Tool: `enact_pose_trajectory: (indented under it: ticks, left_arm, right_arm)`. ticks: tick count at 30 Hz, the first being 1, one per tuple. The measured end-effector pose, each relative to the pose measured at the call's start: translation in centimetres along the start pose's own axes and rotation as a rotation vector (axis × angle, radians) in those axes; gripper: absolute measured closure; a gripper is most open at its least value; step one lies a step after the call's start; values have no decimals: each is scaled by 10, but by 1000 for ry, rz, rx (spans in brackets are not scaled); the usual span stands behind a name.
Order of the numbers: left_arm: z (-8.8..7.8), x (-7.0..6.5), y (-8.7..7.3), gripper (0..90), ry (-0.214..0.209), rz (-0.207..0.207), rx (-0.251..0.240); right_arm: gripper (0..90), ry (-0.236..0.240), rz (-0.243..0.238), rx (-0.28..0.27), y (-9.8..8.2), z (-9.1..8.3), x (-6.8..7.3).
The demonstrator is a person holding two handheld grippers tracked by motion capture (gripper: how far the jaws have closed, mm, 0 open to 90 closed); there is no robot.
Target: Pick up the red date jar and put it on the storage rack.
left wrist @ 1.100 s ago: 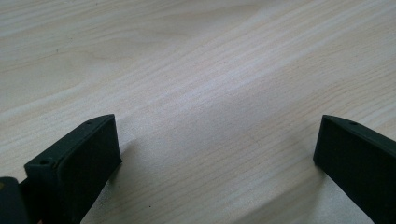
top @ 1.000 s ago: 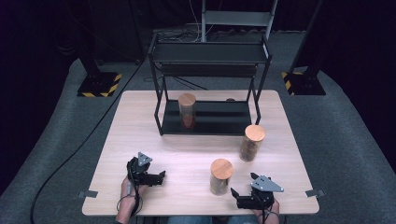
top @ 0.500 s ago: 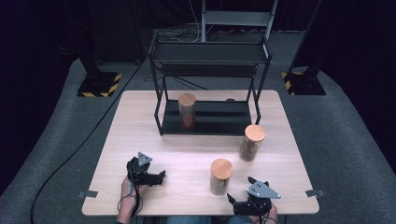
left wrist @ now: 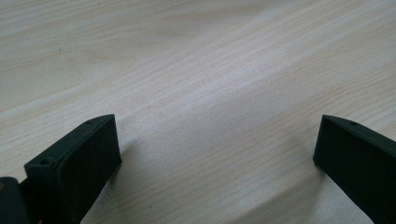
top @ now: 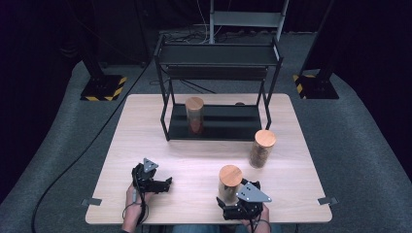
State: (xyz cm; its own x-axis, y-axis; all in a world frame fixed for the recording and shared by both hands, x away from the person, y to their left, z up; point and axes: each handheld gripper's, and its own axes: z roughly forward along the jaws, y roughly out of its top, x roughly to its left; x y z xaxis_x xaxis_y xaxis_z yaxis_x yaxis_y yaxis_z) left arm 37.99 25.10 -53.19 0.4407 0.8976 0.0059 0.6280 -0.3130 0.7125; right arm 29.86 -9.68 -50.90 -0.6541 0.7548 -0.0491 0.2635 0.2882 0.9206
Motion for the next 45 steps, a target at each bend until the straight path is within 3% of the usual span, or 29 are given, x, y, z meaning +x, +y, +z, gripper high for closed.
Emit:
enact_pose_trajectory:
  ticks: [6,17,26,31,45]
  left_arm:
    - [0,0,0,0,0,-3,-2]
    - [0,0,0,0,0,-4,-2]
    - [0,0,0,1,0,-4,-2]
    - [0,0,0,1,1,-6,-3]
    - [0,0,0,1,2,-7,-3]
  right_arm:
    - [0,-7,-6,-38,1,6,1]
    - [7,-30,-8,-39,-3,9,0]
    - [232,-43,14,-40,-2,12,-1]
    - [245,-41,43,-38,-2,11,-4]
    - [247,-57,59,-55,4,7,-7]
